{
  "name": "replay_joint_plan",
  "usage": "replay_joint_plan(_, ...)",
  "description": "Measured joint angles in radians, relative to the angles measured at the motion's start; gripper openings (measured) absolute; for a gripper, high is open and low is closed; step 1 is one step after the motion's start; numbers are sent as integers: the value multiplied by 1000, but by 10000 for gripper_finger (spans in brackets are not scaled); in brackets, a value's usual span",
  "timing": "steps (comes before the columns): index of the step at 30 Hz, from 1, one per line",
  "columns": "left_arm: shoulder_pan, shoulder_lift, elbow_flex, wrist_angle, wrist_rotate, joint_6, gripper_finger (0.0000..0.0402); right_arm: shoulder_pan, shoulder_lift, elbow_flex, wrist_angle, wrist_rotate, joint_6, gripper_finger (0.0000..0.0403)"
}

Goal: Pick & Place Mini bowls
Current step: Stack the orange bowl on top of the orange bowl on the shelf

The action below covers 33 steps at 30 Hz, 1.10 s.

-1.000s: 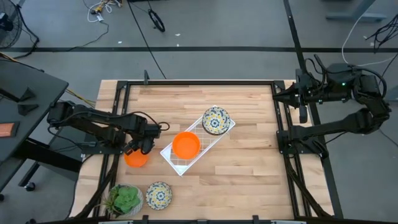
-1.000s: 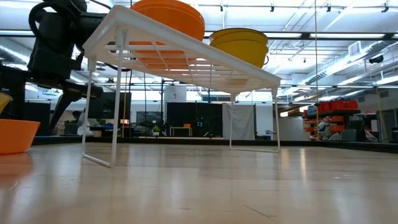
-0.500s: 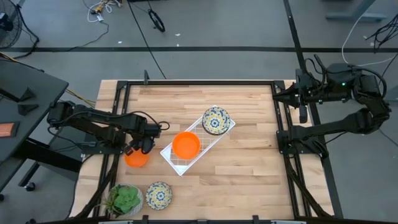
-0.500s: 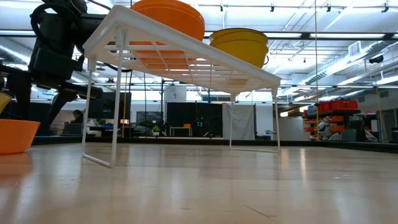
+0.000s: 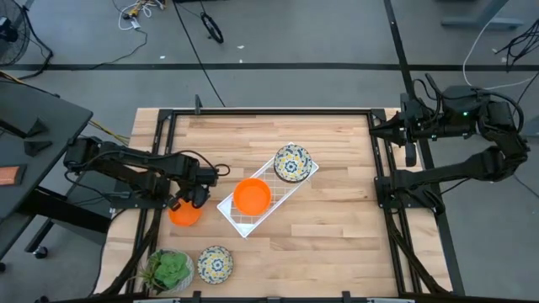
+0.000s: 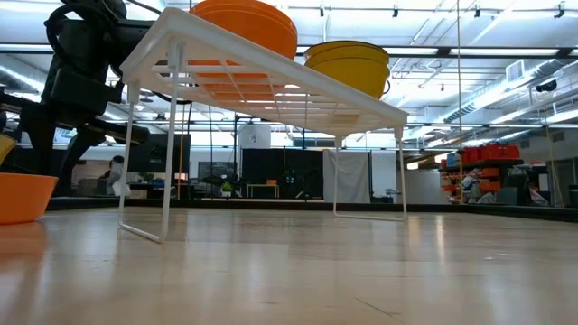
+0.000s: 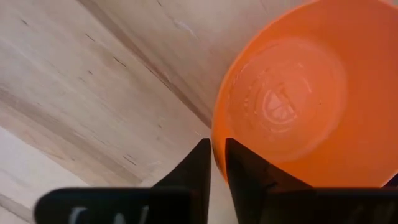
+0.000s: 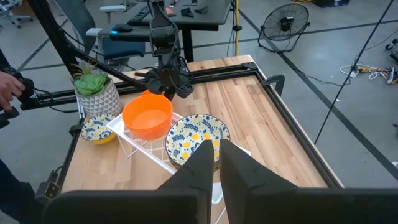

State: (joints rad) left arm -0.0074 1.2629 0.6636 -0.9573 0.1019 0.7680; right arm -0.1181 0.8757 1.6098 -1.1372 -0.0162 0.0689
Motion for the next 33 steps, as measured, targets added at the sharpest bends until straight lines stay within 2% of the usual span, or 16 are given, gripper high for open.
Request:
replay_joint_plan(6, 0, 0, 0, -4, 15, -1, 8, 0, 0, 0, 0, 0, 0, 32)
replay_joint_plan(23, 0, 0, 2, -53, 34, -25, 3, 0, 0, 0, 0, 0, 0, 32)
replay_joint_plan(33, 32, 0, 85, -126, 23, -24, 2, 0, 0, 0, 0, 0, 0, 32)
